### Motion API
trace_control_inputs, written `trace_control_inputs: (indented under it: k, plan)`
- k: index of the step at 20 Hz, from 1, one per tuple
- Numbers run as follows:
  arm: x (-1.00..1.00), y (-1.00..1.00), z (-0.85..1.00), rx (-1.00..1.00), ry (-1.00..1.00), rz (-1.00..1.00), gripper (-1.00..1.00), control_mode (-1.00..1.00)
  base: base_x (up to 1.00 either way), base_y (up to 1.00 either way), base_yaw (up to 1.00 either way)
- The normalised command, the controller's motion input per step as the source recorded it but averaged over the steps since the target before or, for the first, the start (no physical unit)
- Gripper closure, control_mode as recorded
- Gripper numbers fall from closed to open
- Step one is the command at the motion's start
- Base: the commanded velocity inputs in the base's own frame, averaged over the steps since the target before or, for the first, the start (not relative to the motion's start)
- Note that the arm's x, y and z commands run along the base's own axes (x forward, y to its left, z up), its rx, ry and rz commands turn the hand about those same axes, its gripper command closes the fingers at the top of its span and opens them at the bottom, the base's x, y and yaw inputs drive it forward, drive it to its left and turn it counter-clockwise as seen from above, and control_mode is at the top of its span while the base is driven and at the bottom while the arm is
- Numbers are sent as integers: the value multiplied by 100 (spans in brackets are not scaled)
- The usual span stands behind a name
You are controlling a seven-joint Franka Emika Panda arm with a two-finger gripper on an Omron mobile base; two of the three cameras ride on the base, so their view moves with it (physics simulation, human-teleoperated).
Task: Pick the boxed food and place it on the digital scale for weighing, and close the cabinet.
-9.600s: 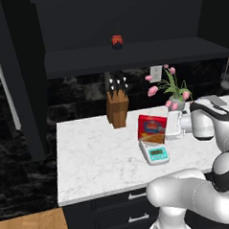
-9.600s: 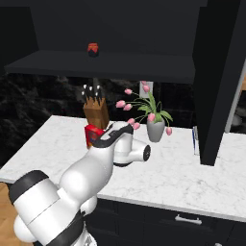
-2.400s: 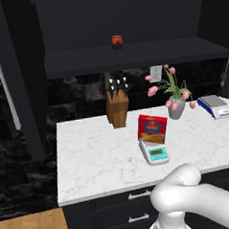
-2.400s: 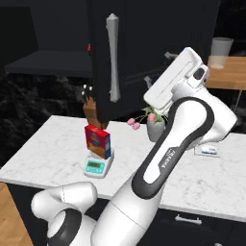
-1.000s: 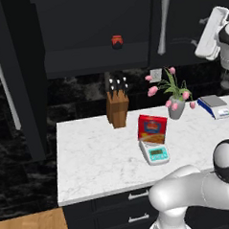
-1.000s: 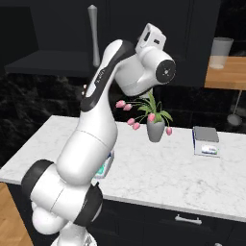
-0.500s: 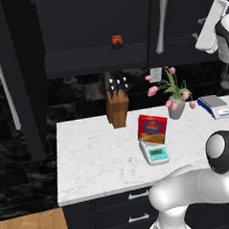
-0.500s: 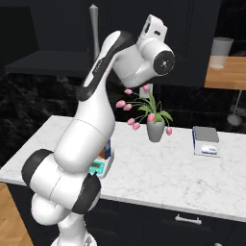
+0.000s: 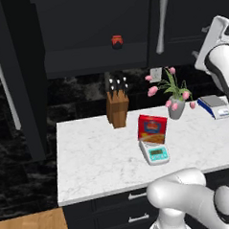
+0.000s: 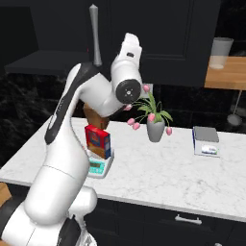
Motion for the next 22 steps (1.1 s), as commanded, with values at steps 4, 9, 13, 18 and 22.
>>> trace_control_inputs:
  k: [4,9,13,18,22]
  plan:
    - [-100,0,5,2,-1,-5,-100,-100,0,0,0]
    - [-100,7,-3,0,-19,-1,-100,-100,0,0,0]
    - [-90,12,0,0,-20,-4,-100,-100,0,0,0]
    - [-99,25,0,0,-32,-7,-100,-100,0,0,0]
    - [-100,54,-1,0,-42,-7,-100,-100,0,0,0]
